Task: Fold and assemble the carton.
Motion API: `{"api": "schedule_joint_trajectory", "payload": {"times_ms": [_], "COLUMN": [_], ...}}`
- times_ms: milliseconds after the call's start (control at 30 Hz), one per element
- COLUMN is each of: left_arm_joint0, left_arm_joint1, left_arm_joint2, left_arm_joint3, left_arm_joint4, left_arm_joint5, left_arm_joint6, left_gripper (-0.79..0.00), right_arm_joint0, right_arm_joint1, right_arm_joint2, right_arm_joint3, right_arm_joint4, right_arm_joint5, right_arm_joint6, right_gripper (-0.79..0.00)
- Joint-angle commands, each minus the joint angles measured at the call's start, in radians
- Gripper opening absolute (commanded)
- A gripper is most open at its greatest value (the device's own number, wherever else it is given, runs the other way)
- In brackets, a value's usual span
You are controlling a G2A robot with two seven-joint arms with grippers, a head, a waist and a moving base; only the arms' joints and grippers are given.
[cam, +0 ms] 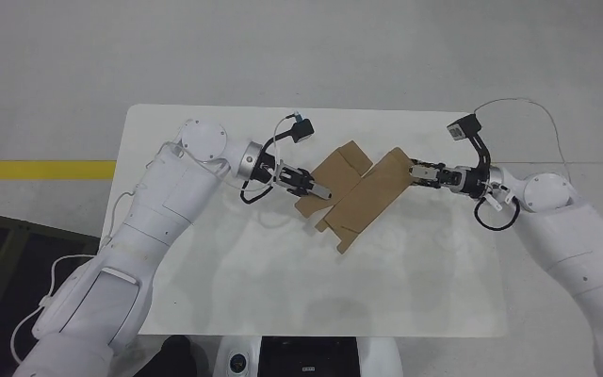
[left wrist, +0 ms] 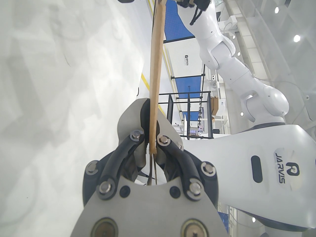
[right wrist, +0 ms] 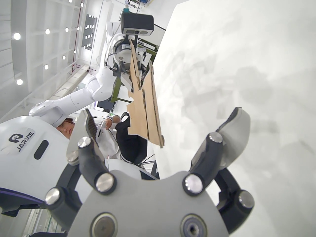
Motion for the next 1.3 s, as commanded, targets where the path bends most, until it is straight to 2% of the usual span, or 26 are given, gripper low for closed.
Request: {"api": "schedule_joint_trajectory", "payload": {"times_ms": [0,500,933,967,1000,1133,1267], "left_arm_joint0": [0.008,0.023,0.011,0.009,0.008,0.004,0.0], "left_arm_joint1": [0.003,0.013,0.01,0.01,0.009,0.008,0.007], "left_arm_joint2": [-0.002,-0.008,0.003,0.005,0.006,0.009,0.012], "left_arm_joint3": [-0.014,-0.053,-0.024,-0.022,-0.02,-0.011,-0.002], "left_arm_joint4": [0.005,0.0,0.003,0.003,0.001,-0.004,-0.005], "left_arm_joint5": [0.005,0.021,0.022,0.021,0.022,0.019,0.018], "left_arm_joint6": [-0.008,-0.035,-0.026,-0.025,-0.025,-0.025,-0.027], "left_gripper": [-0.785,-0.785,-0.785,-0.785,-0.785,-0.785,-0.785], "right_arm_joint0": [0.006,0.046,0.045,0.044,0.042,0.037,0.033], "right_arm_joint1": [-0.004,-0.056,-0.05,-0.049,-0.048,-0.045,-0.042], "right_arm_joint2": [0.0,-0.058,-0.041,-0.04,-0.04,-0.041,-0.039], "right_arm_joint3": [0.005,-0.006,-0.056,-0.058,-0.06,-0.057,-0.056], "right_arm_joint4": [0.011,0.048,-0.008,-0.008,-0.01,-0.019,-0.017], "right_arm_joint5": [0.022,0.153,0.188,0.188,0.188,0.185,0.183], "right_arm_joint6": [0.02,0.152,0.187,0.187,0.187,0.184,0.181], "right_gripper": [0.0,0.0,0.0,-0.074,-0.388,-0.566,-0.56]}}
